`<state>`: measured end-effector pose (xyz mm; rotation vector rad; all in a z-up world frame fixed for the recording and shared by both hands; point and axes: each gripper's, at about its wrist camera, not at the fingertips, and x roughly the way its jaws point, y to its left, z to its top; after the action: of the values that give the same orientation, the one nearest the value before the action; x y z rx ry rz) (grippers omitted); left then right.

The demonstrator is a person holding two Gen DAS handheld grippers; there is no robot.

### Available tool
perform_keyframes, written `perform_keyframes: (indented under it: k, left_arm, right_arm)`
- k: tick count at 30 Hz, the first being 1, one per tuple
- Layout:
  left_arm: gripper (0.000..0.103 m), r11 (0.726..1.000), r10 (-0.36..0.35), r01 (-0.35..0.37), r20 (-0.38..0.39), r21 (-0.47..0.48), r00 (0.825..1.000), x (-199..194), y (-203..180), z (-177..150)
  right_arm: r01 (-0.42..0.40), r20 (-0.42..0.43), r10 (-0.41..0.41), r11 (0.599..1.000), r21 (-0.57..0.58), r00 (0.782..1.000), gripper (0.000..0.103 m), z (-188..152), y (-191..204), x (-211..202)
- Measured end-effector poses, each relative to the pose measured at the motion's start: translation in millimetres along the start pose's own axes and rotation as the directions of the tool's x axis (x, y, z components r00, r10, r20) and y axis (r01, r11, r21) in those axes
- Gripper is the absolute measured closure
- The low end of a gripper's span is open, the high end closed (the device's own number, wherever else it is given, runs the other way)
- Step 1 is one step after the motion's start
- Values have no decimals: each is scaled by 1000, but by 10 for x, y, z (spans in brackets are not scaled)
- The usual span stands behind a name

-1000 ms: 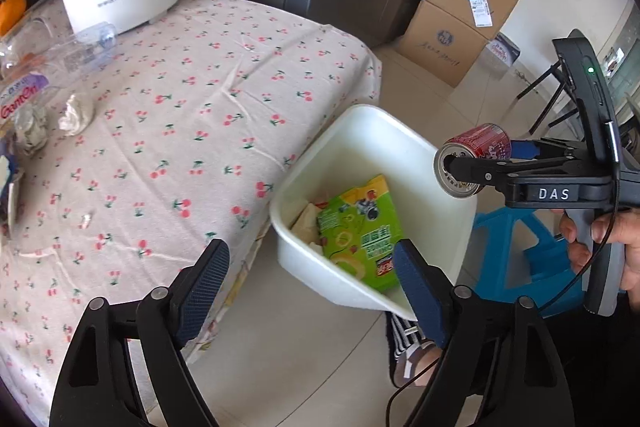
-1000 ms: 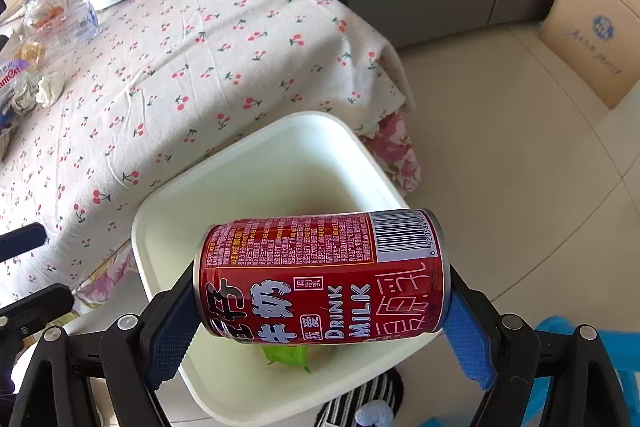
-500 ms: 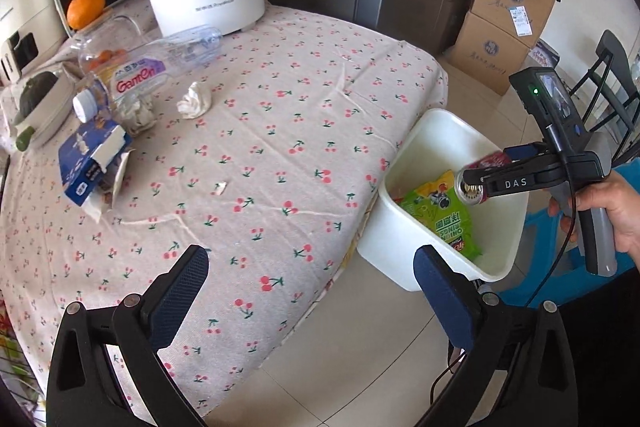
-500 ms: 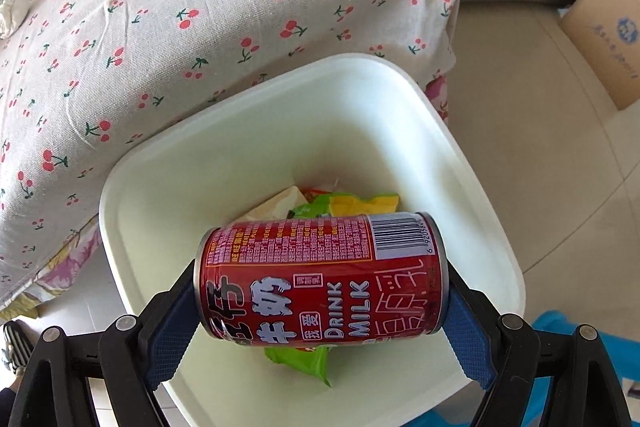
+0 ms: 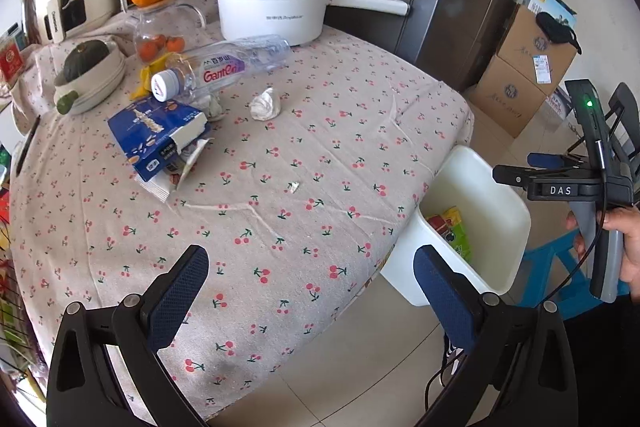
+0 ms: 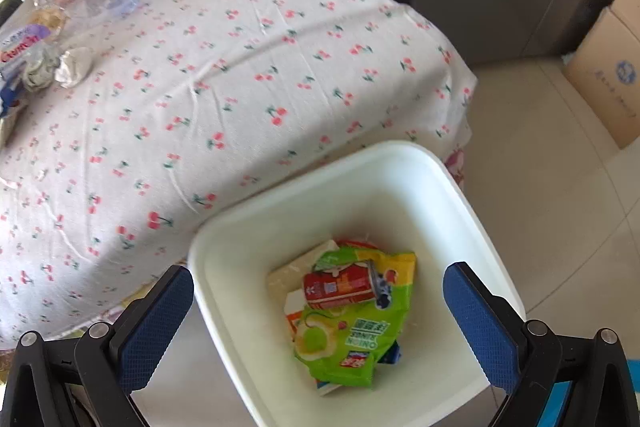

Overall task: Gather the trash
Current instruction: 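Carry the chip bag over the white bin and open the left gripper while the right drops the can in, then reach the left gripper to the clear Ganten water bottle and grasp it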

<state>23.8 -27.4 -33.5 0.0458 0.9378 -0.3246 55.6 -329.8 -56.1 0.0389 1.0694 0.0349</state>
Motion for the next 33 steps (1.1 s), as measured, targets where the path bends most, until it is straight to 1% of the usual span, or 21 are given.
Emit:
perform_keyframes:
  k: [3,6,8,10,12,15,18,22,24,25,27,29,31,33]
  left_arm:
    - [0,1000,11,-10,28,-24,1000,-139,134,-9]
    - [0,998,39,-35,57,-57,998,-321,293,-38]
    - [0,994,53,-46,77,-94,996,-460,427,-56]
    - [0,989,74,-61,95,-132,993,-611,567,-73]
    - [0,982,113,-95,105,-161,988,-751,690,-79]
    - [0,969,180,-154,127,-192,975,-940,849,-51]
    - [0,962,198,-160,161,-223,967,-1017,1044,27]
    - [0,941,187,-132,154,-312,970,-865,1384,87]
    - [0,930,179,-122,139,-346,974,-704,1510,126]
    - [0,930,171,-117,129,-349,977,-607,1552,163]
    - [0,935,157,-114,103,-335,982,-403,1603,251]
    - [0,937,145,-118,58,-327,988,-196,1637,355]
    - [0,942,94,-78,35,-325,995,-4,1663,503]
    - [0,959,45,-36,26,-280,999,168,1618,685]
  right_arm:
    - [-6,63,9,999,-35,998,1,81,246,-240]
    - [-8,144,14,999,-42,989,1,112,486,-496]
    - [-12,159,17,999,-32,987,1,133,604,-603]
    - [-25,156,29,999,-27,987,1,162,716,-715]
    - [-39,176,45,999,-38,983,1,201,829,-871]
    - [-45,232,56,998,-53,971,1,288,997,-1050]
    - [-58,274,73,996,-61,959,1,384,1165,-1063]
    - [-89,293,99,995,-50,951,1,511,1360,-834]
    - [-138,268,142,990,-35,953,1,588,1429,-645]
    - [-169,252,172,985,-32,952,1,619,1457,-548]
    - [-199,223,200,980,-28,954,1,660,1504,-391]
    - [-186,187,190,982,-40,964,1,716,1553,-216]
    - [-169,170,175,984,-51,970,1,767,1573,-83]
    - [-154,157,160,987,-55,974,1,807,1552,34]
